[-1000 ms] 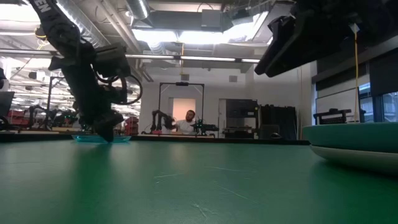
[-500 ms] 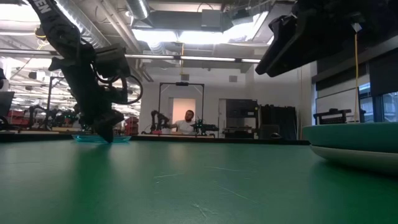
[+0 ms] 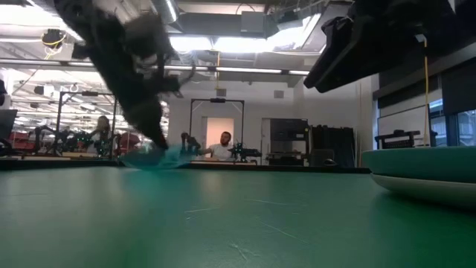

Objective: Stack plastic plates
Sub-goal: Stack the blue plate on top of the yellow plate

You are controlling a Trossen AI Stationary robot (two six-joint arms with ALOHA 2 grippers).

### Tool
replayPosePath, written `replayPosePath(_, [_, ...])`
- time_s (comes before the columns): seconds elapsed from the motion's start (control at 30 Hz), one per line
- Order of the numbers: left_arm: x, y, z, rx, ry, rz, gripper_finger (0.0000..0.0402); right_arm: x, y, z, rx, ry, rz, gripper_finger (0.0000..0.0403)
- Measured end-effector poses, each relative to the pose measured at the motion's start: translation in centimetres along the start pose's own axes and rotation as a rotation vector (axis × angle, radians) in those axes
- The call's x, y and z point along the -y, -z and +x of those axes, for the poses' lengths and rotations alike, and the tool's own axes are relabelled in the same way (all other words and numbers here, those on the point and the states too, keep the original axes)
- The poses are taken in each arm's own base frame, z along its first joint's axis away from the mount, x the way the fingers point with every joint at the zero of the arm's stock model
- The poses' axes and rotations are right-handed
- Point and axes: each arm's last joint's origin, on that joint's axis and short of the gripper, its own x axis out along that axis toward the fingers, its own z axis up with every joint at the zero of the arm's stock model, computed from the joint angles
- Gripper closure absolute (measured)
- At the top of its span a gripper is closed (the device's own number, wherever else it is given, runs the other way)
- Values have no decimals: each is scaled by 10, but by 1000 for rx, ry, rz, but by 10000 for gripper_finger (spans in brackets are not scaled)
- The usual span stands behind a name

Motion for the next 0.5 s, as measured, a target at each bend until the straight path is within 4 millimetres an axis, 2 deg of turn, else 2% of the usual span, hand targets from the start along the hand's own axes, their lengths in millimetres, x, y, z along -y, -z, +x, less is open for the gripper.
replayPosePath(0.27, [59,-39,-44,228,289,273,400,0,-1,0,9,7,17,221])
replayPosePath(0.5, [97,-49,-81,355,392,438,400,2,-3,0,29,85,20,221])
